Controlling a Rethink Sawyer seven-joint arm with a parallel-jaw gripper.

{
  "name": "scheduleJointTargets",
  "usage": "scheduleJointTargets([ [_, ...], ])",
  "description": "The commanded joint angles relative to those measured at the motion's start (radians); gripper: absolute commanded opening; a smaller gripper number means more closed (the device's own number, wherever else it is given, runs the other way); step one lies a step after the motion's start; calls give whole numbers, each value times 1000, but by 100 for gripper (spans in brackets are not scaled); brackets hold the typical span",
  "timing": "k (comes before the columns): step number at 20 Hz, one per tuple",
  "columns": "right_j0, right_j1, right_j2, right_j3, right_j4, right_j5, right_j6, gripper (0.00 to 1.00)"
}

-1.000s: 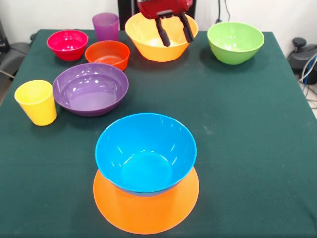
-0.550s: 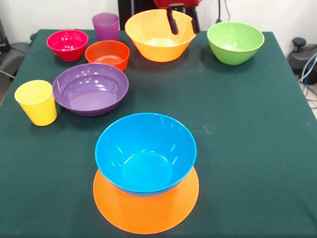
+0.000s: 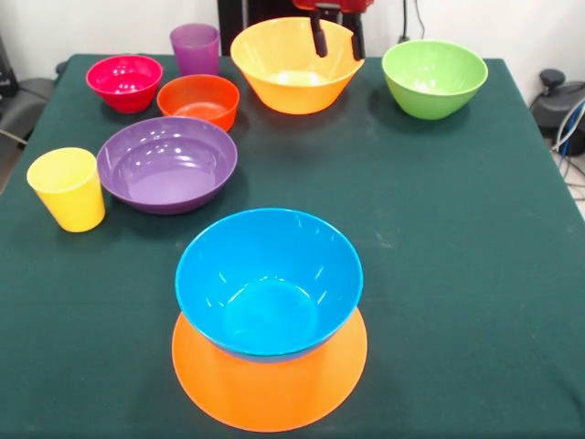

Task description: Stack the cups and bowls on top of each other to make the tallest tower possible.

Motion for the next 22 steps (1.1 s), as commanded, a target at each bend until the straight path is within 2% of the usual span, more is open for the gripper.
scheduleJointTargets([
  [1, 94, 101, -143, -19, 29, -165, 214, 100],
  [5, 120, 145, -168, -33, 66, -236, 228, 100],
  [10, 125, 147, -186, -49, 102, -226, 202, 100],
  [17, 166, 197, -251, -114, 133, -220, 169, 100],
  [22, 195, 201, -278, -130, 152, -212, 163, 100],
])
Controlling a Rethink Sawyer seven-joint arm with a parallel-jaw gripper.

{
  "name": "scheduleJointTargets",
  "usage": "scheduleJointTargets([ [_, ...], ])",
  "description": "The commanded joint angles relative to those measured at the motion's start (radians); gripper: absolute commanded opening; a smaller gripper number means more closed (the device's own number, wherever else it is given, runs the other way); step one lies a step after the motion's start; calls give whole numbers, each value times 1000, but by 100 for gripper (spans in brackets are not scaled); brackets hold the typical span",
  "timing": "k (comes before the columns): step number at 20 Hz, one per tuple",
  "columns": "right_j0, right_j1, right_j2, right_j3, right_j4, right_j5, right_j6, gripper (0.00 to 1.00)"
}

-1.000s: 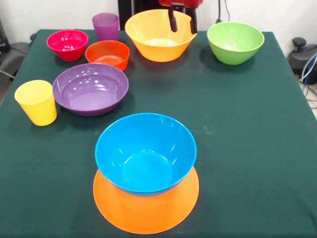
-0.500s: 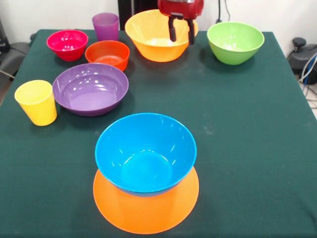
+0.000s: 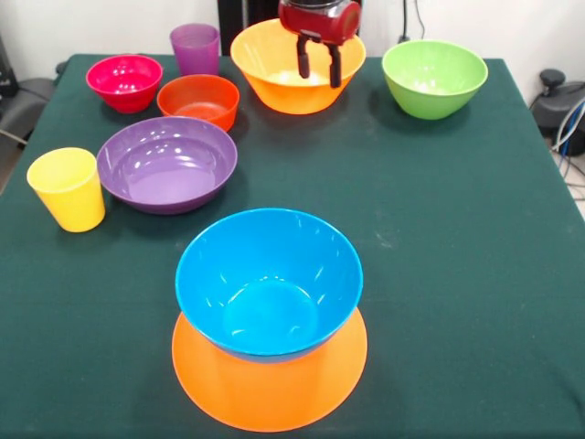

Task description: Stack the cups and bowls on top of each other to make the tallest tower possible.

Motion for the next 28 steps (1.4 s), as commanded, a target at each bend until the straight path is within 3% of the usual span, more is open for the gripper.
scheduleJointTargets([
  [1, 51, 62, -34, -106, 68, -11, 137, 100],
  [13, 3, 30, 33, -63, 90, -33, 150, 100],
  [20, -5, 89, 40, -78, 92, -152, 182, 100],
  [28, 28, 133, 2, -69, 123, -192, 195, 100],
])
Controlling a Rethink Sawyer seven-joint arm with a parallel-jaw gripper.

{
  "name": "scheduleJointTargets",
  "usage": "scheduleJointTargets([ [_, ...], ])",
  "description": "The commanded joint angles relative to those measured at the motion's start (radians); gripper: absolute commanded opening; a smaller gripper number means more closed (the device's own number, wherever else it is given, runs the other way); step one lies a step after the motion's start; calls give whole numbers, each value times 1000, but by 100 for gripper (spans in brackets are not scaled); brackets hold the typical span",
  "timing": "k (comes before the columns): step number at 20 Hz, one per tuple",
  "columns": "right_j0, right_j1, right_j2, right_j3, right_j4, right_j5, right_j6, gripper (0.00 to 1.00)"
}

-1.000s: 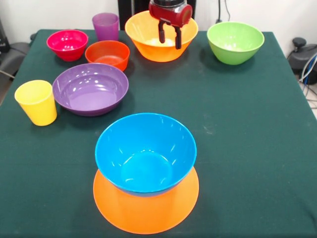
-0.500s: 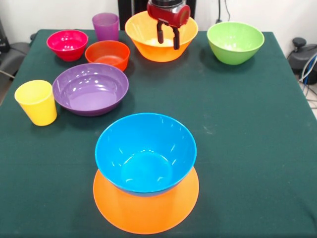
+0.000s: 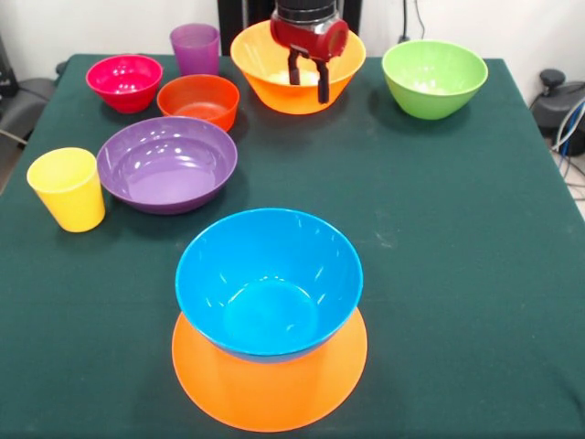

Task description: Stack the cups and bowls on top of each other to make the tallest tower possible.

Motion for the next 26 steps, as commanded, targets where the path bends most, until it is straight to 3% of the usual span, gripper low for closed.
scheduleJointTargets([
  [1, 33, 65, 30, -58, 78, -84, 198, 100],
  [10, 60, 80, 10, -70, 102, -79, 161, 100],
  [11, 57, 79, 13, -71, 102, -78, 154, 0],
  [16, 98, 59, -17, -83, 117, -68, 149, 0],
  [18, 92, 27, 9, -74, 138, -15, 159, 0],
  [26, 103, -45, 44, -70, 204, 50, 168, 0],
])
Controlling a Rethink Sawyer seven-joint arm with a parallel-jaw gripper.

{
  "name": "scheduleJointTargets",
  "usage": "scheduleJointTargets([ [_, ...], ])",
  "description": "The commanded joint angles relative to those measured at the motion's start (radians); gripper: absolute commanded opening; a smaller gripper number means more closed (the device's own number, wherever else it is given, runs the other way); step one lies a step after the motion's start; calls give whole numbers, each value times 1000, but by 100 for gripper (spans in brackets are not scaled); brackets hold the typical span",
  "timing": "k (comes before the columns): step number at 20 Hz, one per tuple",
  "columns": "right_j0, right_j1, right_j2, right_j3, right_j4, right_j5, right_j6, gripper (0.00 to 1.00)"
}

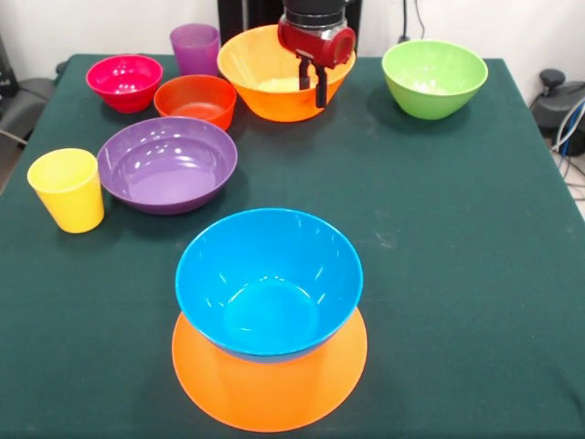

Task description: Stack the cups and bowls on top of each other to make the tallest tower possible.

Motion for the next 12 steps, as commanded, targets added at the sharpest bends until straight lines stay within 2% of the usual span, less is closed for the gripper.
scheduleJointTargets([
  [1, 29, -49, 88, -72, 106, 99, 166, 0],
  [5, 73, -65, 57, -101, 137, 111, 150, 0],
  [12, 115, 19, 57, -171, 192, 64, 150, 0],
])
